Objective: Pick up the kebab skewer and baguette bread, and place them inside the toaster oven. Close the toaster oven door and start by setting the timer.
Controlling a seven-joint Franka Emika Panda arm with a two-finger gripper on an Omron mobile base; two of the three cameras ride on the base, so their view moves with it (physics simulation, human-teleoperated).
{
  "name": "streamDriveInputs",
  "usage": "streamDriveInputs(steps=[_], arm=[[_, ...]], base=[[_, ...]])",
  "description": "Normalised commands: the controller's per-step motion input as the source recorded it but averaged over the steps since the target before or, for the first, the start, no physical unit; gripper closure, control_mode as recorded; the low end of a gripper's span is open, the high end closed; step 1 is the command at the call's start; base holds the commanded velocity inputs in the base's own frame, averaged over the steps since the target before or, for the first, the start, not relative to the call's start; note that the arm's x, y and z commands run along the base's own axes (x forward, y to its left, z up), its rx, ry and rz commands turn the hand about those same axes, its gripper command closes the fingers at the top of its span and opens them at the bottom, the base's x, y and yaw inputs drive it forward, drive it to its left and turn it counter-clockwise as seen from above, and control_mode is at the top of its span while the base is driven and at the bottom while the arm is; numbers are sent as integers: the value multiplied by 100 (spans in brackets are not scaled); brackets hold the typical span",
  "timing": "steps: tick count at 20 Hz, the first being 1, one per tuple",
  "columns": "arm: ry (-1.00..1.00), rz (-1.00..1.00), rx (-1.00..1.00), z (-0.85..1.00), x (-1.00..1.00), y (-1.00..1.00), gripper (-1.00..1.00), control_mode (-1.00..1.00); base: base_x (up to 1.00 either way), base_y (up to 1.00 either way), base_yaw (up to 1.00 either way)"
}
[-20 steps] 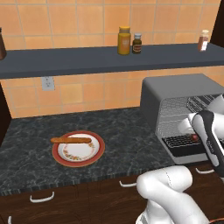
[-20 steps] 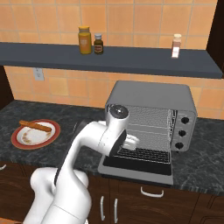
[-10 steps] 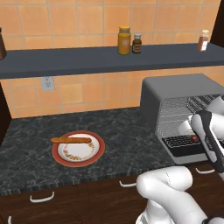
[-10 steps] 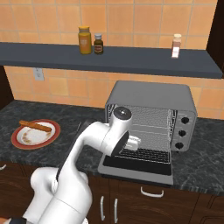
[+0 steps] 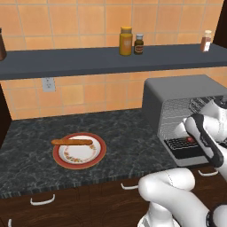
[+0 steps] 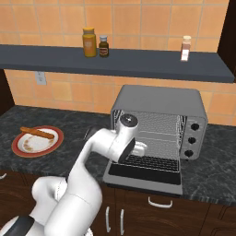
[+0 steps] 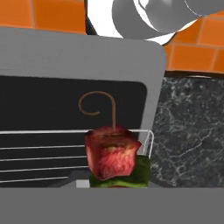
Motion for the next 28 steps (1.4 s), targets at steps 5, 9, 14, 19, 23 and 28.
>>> streamDriveInputs(steps=[5,9,14,19,23,28], arm=[[1,2,0,-51,23,0,100,-100],[0,4,0,-28,4,0,100,-100],[0,5,0,-8,0,-11,100,-100],[0,5,-1,12,2,-3,100,-100],[0,3,0,6,30,0,100,-100],[0,2,0,0,49,0,100,-100]], base=[[0,0,0],[0,0,0],[0,0,0],[0,0,0],[0,0,0],[0,0,0]])
